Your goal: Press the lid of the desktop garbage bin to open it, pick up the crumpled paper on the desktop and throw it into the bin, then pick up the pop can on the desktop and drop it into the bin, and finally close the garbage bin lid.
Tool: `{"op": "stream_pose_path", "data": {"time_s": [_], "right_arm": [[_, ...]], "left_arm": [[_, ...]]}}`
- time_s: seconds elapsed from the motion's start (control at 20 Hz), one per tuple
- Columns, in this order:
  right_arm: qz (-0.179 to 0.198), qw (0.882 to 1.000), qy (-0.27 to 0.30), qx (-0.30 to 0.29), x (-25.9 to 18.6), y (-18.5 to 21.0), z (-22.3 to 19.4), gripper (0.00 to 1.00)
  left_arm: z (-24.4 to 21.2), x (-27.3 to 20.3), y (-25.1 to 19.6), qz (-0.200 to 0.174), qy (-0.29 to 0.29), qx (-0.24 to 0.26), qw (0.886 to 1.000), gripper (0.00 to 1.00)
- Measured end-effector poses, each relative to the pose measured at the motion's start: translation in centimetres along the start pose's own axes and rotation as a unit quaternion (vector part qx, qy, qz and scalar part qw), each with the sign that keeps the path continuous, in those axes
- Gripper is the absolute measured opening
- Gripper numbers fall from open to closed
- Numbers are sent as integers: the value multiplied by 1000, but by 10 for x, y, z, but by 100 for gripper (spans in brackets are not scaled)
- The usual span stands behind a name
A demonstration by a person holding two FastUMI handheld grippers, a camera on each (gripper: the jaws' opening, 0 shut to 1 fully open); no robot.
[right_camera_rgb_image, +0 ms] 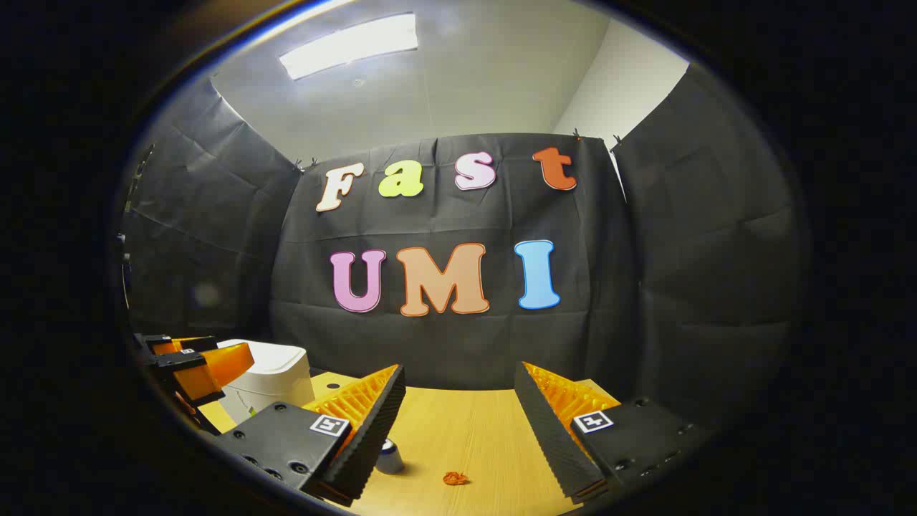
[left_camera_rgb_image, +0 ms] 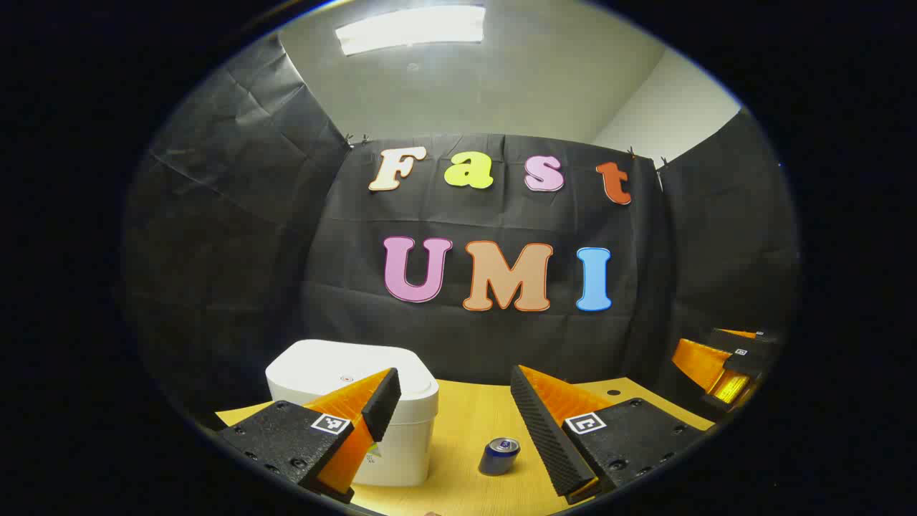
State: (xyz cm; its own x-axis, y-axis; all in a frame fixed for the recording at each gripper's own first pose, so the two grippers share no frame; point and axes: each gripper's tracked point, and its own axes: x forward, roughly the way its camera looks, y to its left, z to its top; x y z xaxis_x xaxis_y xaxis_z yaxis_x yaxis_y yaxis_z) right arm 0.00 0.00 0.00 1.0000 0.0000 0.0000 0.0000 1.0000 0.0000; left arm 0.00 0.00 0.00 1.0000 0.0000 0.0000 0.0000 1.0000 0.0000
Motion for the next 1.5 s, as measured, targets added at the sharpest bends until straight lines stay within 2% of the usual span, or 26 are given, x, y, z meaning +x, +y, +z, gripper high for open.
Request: {"op": "stream_pose_path", "data": {"time_s": [0.35,0.75,1.5], "right_arm": [[-5,1000,2,0,7,-12,3,97],[-13,1000,8,1,13,-13,0,97],[-13,1000,18,-4,18,-6,-6,97]], "left_arm": [[8,9,-5,2,-10,3,1000,92],[14,19,-21,-22,-21,13,999,92],[7,25,-11,-15,-11,6,1000,92]]}}
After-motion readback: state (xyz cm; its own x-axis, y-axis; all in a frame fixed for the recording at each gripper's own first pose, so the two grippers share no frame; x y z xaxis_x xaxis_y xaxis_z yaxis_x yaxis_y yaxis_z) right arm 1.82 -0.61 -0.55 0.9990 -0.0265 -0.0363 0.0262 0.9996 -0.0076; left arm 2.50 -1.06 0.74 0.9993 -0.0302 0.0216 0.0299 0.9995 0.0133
